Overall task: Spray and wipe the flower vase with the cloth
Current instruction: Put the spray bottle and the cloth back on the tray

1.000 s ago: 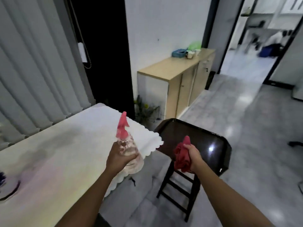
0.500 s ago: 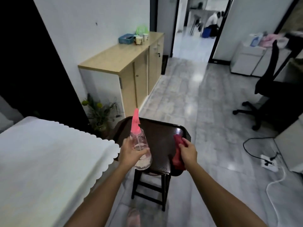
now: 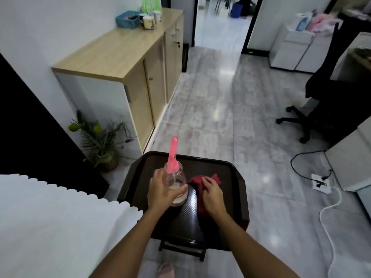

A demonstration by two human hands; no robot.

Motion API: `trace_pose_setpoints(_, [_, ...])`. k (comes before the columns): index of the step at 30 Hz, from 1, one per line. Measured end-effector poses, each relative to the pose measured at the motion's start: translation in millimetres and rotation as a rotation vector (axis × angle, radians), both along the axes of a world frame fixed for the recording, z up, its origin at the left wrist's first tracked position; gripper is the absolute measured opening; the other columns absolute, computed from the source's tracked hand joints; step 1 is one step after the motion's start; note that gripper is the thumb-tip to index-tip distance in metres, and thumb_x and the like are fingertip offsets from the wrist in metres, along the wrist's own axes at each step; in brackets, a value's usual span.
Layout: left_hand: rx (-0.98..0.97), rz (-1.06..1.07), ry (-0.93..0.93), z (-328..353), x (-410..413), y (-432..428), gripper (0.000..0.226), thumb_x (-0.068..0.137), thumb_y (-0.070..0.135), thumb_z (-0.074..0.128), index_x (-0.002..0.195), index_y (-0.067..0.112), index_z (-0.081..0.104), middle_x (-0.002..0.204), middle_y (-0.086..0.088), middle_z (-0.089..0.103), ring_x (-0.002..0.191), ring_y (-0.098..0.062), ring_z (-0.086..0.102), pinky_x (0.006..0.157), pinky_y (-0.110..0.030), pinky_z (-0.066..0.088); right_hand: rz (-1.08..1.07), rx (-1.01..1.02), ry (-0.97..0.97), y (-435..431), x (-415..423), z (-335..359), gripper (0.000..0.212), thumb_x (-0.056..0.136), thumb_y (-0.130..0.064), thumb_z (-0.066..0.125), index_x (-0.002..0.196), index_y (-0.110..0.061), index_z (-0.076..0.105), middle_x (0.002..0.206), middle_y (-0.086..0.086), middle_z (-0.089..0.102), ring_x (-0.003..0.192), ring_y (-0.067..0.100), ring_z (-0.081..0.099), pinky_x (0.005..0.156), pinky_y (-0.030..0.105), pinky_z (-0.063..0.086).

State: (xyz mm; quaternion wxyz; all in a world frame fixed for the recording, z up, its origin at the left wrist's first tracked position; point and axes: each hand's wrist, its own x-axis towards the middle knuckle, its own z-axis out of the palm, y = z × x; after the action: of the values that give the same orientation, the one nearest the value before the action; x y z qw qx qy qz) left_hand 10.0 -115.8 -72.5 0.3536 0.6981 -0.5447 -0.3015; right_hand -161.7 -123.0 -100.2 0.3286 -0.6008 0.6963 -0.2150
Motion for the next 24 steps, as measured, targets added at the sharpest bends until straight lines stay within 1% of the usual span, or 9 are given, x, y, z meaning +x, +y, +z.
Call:
trace_pose_setpoints(4, [-0.028, 0.001, -0.011, -1.6, -0.3, -10.5, 0.07, 0.055, 0.04, 0.089, 0.111, 0.016, 0.055, 0.103, 0.004, 0.053, 0.101, -0.022, 0.055, 0.077, -0.039, 0.052, -0.031, -0.019, 0.088, -8.4, -16.0, -11.6, 0.046, 0.08, 0.002, 0.062, 0.124, -0.013, 0.064, 0.132, 0.007, 0.058, 0.122, 0.027, 0.053, 0.11, 0.032, 0.035])
trace_pose_setpoints(8, [-0.031, -0.028, -0.02, -4.2, -2.5, -13.4, 0.071, 0.057, 0.041, 0.087, 0.114, 0.016, 0.054, 0.109, 0.001, 0.054, 0.104, -0.021, 0.052, 0.077, -0.039, 0.051, 0.198, 0.038, 0.399, -17.8, -32.4, -11.4, 0.045, 0.092, -0.022, 0.058, 0.136, -0.026, 0.051, 0.143, -0.002, 0.047, 0.116, 0.031, 0.047, 0.1, 0.034, 0.038])
trace_pose_setpoints(10, [-0.004, -0.029, -0.029, -6.4, -4.2, -14.8, 0.074, 0.058, 0.044, 0.086, 0.119, 0.018, 0.052, 0.113, 0.003, 0.052, 0.108, -0.019, 0.049, 0.078, -0.035, 0.047, 0.26, 0.032, 0.608, -16.7, -33.2, -8.3, 0.046, 0.097, -0.041, 0.041, 0.143, -0.034, 0.038, 0.153, -0.006, 0.034, 0.125, 0.037, 0.038, 0.102, 0.038, 0.036])
trace_pose_setpoints(12, [0.01, -0.038, -0.046, -8.7, -5.2, -15.2, 0.077, 0.06, 0.047, 0.084, 0.123, 0.02, 0.05, 0.117, 0.002, 0.05, 0.111, -0.019, 0.046, 0.079, -0.032, 0.044, 0.319, 0.076, 0.686, -8.3, -31.4, -11.0, 0.065, 0.092, -0.062, 0.009, 0.151, -0.033, 0.014, 0.161, -0.004, 0.004, 0.145, 0.038, 0.011, 0.114, 0.046, 0.02])
trace_pose_setpoints(15, [0.039, -0.041, -0.011, -9.6, -4.5, -11.5, 0.081, 0.059, 0.049, 0.082, 0.126, 0.02, 0.047, 0.119, 0.001, 0.05, 0.113, -0.019, 0.047, 0.084, -0.034, 0.045, 0.408, 0.167, 0.684, 3.5, -29.6, -24.7, 0.104, 0.055, -0.076, -0.036, 0.144, -0.025, -0.023, 0.156, 0.002, -0.025, 0.146, 0.027, -0.017, 0.117, 0.051, -0.003])
trace_pose_setpoints(17, [0.087, -0.052, 0.038, -9.4, -2.8, -7.2, 0.087, 0.056, 0.056, 0.079, 0.129, 0.023, 0.045, 0.122, 0.001, 0.05, 0.116, -0.02, 0.05, 0.089, -0.04, 0.05, 0.411, 0.219, 0.666, 1.8, -29.6, -23.4, 0.101, 0.058, -0.077, -0.031, 0.143, -0.023, -0.026, 0.158, 0.004, -0.024, 0.146, 0.025, -0.019, 0.117, 0.052, -0.005])
trace_pose_setpoints(19, [0.152, -0.081, 0.02, -10.0, 0.3, -0.4, 0.102, 0.053, 0.064, 0.072, 0.14, 0.025, 0.036, 0.135, -0.001, 0.045, 0.125, -0.022, 0.047, 0.097, -0.046, 0.048, 0.422, 0.277, 0.65, -0.9, -27.9, -13.9, 0.084, 0.083, -0.072, -0.004, 0.148, -0.021, -0.019, 0.158, 0.004, -0.023, 0.146, 0.024, -0.02, 0.116, 0.053, -0.006])
trace_pose_setpoints(22, [0.323, -0.152, -0.173, -7.0, 5.0, 12.4, 0.118, 0.065, 0.056, 0.074, 0.153, 0.011, 0.009, 0.157, -0.012, 0.022, 0.143, -0.028, 0.026, 0.112, -0.047, 0.033, 0.403, 0.283, 0.602, 2.7, -22.2, 5.1, 0.075, 0.096, -0.058, 0.017, 0.15, -0.016, -0.013, 0.159, 0.002, -0.02, 0.146, 0.023, -0.019, 0.116, 0.054, -0.006])
trace_pose_setpoints(24, [0.416, -0.175, -0.358, -5.0, 6.6, 24.9, 0.106, 0.081, 0.048, 0.066, 0.152, 0.003, 0.001, 0.161, -0.015, 0.011, 0.148, -0.028, 0.014, 0.117, -0.047, 0.023, 0.425, 0.266, 0.594, 15.9, -17.2, 19.9, 0.072, 0.098, -0.053, 0.02, 0.151, -0.013, -0.01, 0.16, 0.003, -0.015, 0.147, 0.023, -0.016, 0.117, 0.054, -0.005])
